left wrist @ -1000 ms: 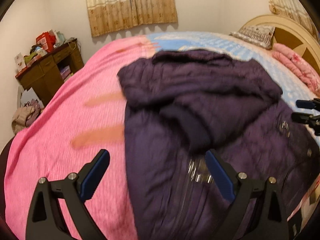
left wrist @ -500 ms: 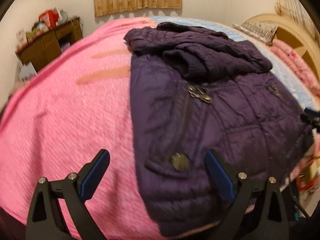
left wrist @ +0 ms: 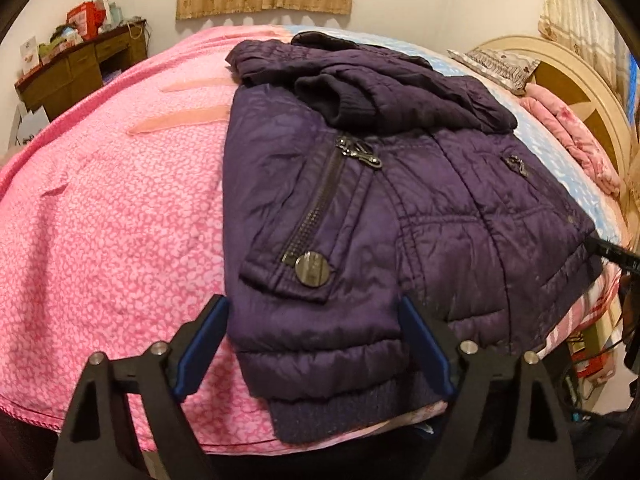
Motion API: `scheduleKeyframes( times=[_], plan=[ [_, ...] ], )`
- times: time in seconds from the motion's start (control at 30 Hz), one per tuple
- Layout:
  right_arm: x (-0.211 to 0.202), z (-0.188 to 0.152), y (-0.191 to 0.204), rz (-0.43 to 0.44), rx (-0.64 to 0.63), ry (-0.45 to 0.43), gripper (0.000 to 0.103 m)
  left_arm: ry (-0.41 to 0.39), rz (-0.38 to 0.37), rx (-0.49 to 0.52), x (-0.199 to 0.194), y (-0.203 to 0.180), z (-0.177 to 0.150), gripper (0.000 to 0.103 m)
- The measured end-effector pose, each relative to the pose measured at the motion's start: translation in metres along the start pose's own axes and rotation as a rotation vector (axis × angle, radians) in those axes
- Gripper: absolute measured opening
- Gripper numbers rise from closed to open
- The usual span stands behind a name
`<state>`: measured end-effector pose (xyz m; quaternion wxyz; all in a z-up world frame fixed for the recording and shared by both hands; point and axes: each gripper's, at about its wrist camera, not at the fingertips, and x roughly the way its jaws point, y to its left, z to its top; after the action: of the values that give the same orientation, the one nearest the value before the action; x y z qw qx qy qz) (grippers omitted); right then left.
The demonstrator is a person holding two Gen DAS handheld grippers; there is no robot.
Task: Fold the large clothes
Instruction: 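Move both tools to the knit hem band and grasp it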
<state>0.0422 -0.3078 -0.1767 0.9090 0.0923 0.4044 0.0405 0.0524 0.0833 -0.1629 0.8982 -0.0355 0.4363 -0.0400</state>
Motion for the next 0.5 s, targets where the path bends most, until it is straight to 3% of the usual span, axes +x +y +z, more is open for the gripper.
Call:
scheduleKeyframes(
  times=[0.13, 0.17, 0.27, 0.37, 0.5],
  plan=[
    [0.0, -0.004, 0.0, 0.021, 0.013, -0.028, 0.075, 0.007, -0.008, -0.01, 0.002, 0.006, -0.003, 0.088],
    [-0.002, -0.005, 0.0, 0.045, 0.017, -0.024, 0.056, 0.012, -0.019, -0.021, 0.002, 0.009, -0.003, 0.085],
    [-0.01, -0.006, -0.002, 0.064, 0.026, -0.043, 0.045, -0.006, -0.018, -0.019, -0.004, 0.01, 0.0, 0.072],
    [-0.009, -0.007, -0.006, 0.085, 0.047, -0.05, 0.043, -0.041, 0.001, -0.001, -0.012, 0.009, -0.003, 0.063],
    [-0.004, -0.01, -0.007, 0.083, 0.057, -0.053, 0.046, -0.033, 0.0, -0.031, -0.006, 0.015, -0.003, 0.068]
  ],
)
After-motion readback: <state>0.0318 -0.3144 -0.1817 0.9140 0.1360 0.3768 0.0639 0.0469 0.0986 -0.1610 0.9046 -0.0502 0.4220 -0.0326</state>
